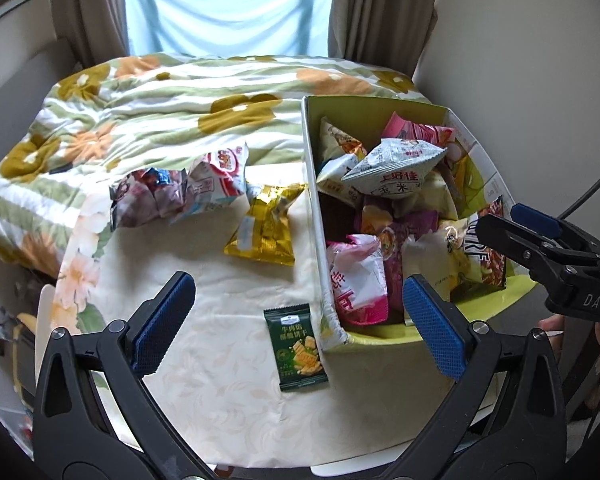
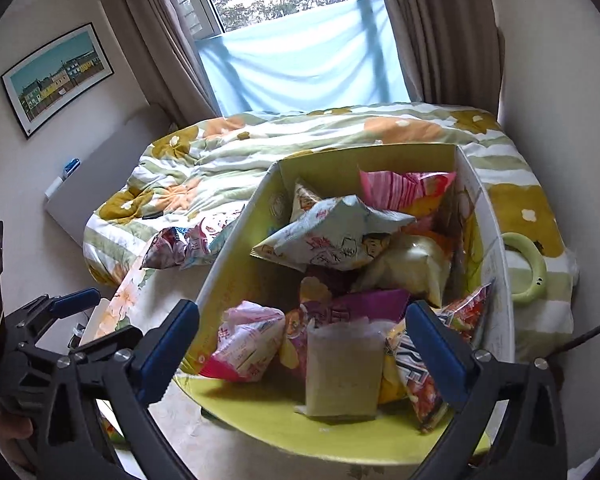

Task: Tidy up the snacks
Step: 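Withdraw both tools from the box toward the remaining bags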

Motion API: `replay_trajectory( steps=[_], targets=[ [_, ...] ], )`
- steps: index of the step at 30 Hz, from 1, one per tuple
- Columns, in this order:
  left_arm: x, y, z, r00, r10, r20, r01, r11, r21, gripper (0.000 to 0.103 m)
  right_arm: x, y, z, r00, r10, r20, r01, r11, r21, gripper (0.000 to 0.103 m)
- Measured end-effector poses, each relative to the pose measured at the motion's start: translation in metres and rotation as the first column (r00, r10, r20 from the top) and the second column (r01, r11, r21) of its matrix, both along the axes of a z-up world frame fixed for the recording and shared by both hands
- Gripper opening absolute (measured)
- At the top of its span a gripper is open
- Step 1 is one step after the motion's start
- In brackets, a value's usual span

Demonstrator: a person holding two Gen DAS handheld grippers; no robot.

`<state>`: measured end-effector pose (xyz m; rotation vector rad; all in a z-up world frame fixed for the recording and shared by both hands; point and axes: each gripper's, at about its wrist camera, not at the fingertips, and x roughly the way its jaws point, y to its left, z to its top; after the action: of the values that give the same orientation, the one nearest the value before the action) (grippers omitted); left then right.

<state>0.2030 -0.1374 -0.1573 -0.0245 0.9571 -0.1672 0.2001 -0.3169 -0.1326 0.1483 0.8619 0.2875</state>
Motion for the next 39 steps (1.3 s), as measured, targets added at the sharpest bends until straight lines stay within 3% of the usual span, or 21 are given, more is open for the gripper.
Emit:
replay_trajectory(
  steps=[5, 14, 25, 31, 39],
  targets=[
    [-0.006, 0.000, 0.004, 1.000, -0.009, 0.018, 0.009, 1.000, -0.010, 0.103, -0.009, -0.002, 0.005, 1.000, -0.007, -0.013, 0.007, 1.000, -0.016, 0.103],
    [-0.031, 0.013, 0.040, 0.993, 0.010, 0.117, -0.009, 1.000, -0.005, 0.103, -0.032, 0.013, 0.041, 0.998, 0.021, 0.057, -0.015, 0.995, -0.100, 0.103],
    [-0.061, 0.085, 0.060, 0.981, 0.091, 0.173, -0.090, 0.996, -0.010, 0.103, -0.044, 0.070, 0.055, 0.994, 0.047, 0.095, -0.037, 0.993, -0.110, 0.103],
    [-0.046, 0.136, 0.054, 0.988, 0.042, 0.145, -0.041, 0.999, -0.007, 0.103, -0.047, 0.103, 0.039, 0.997, -0.031, 0.064, 0.037, 0.995, -0.095, 0.103],
    [-0.001, 0.197, 0.045, 0.988, -0.100, 0.121, 0.099, 0.995, 0.015, 0.103, -0.054, 0.139, 0.015, 0.983, -0.184, 0.020, 0.185, 0.971, -0.150, 0.103]
  ],
)
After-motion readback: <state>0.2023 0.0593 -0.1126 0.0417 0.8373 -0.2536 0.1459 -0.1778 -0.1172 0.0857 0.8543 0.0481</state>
